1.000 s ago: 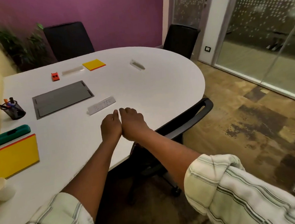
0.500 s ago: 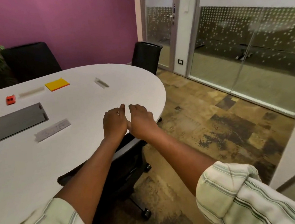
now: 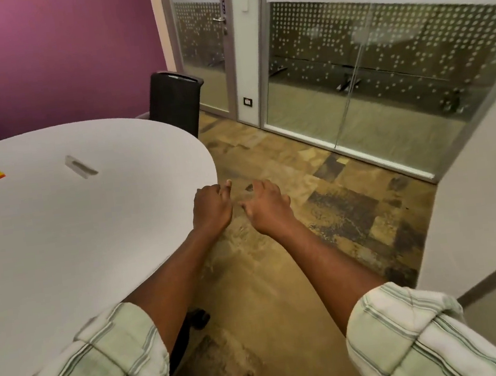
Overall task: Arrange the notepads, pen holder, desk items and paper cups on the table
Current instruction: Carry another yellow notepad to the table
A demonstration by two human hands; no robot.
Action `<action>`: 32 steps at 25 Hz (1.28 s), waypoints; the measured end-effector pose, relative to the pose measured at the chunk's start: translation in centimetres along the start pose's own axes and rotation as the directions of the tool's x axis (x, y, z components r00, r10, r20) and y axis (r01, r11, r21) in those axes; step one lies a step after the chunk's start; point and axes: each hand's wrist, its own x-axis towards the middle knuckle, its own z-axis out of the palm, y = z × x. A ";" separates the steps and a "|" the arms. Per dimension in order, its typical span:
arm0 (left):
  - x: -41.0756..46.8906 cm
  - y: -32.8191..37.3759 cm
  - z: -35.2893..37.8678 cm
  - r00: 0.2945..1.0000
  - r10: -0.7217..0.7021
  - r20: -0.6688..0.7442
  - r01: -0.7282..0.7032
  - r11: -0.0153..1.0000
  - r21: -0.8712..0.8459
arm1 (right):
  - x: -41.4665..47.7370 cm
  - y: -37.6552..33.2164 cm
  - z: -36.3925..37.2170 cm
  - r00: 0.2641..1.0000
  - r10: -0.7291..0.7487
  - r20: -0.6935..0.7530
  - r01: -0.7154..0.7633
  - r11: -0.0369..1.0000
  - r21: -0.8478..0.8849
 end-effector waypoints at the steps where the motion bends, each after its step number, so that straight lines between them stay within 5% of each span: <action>1: 2.5 0.1 1.9 1.000 0.003 0.019 -0.003 1.000 -0.001 | 2.2 1.7 0.0 1.000 0.029 0.009 -0.029 0.999 -0.016; 14: 27.5 -0.7 20.6 0.986 0.015 0.168 -0.055 0.971 0.234 | 29.1 17.3 4.8 0.971 0.210 0.118 -0.213 0.977 0.011; 32: 69.8 0.1 37.7 0.988 -0.137 0.064 0.108 0.936 0.334 | 77.9 28.3 7.7 0.977 -0.072 0.200 0.073 0.997 0.003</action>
